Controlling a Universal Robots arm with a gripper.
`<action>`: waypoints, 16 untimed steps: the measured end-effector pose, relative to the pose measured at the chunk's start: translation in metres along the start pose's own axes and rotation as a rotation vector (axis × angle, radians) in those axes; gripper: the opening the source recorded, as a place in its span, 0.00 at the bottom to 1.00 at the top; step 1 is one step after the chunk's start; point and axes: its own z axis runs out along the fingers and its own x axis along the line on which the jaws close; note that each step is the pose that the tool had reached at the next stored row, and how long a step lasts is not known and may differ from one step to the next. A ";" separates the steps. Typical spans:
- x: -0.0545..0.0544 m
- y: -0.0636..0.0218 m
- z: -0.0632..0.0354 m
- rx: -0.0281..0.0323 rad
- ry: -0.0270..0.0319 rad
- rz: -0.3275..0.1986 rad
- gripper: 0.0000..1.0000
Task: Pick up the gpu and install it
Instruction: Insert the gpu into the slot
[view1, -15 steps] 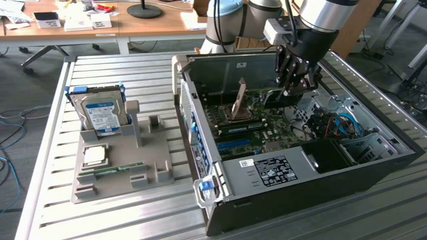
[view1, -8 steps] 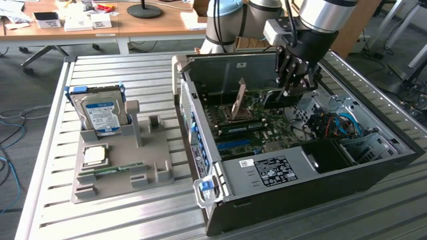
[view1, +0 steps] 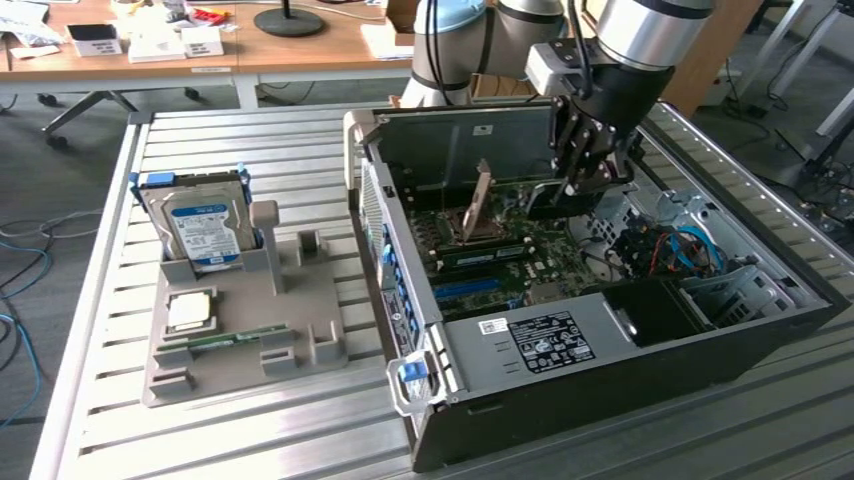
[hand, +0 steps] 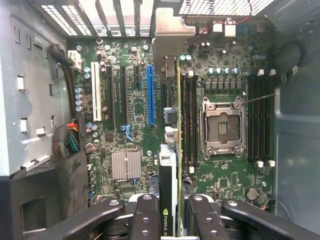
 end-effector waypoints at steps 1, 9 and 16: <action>0.000 0.0000 0.0003 0.0000 0.0000 0.000 0.27; 0.001 0.0028 0.0051 0.0019 -0.0002 0.000 0.27; 0.002 0.0074 0.0116 0.0026 -0.0002 0.000 0.27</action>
